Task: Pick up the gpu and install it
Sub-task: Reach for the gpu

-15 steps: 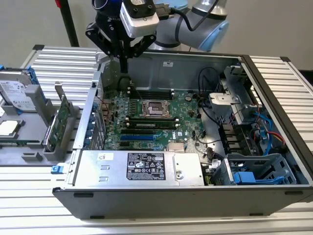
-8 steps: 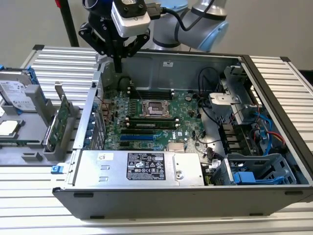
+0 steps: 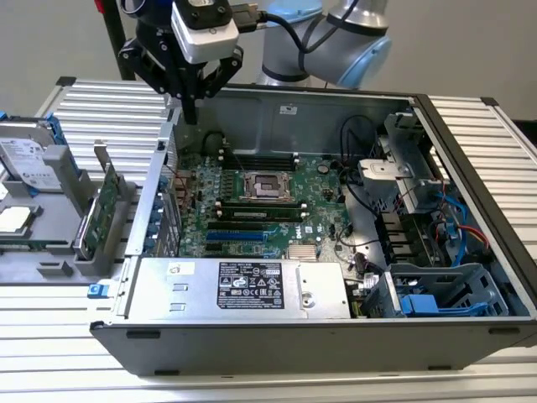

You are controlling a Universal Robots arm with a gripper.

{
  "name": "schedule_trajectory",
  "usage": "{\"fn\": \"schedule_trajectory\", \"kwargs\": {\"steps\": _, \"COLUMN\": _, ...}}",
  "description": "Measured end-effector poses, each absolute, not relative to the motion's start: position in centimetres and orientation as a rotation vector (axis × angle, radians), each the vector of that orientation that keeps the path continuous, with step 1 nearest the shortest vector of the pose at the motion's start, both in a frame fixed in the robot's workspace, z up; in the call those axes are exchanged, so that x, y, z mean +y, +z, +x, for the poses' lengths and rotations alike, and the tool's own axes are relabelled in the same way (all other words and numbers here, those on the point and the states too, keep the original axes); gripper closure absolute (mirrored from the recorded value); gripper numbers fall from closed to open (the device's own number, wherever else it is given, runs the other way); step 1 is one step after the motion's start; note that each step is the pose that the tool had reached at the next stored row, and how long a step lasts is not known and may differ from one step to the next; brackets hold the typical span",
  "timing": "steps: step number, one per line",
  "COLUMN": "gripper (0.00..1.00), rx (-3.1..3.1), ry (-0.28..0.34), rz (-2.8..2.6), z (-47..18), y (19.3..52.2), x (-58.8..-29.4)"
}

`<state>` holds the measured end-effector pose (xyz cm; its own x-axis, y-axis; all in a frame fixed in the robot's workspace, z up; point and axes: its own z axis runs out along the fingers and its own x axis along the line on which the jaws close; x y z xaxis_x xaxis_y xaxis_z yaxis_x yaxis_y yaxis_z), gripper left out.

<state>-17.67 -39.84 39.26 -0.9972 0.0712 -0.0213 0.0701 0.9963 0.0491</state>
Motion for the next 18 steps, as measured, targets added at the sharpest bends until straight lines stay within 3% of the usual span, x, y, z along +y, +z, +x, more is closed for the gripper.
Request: {"fn": "schedule_trajectory", "kwargs": {"steps": 18, "gripper": 1.00, "rx": 3.116, "ry": 0.075, "rz": 0.110, "z": -20.8, "y": 39.3, "x": -39.8}}
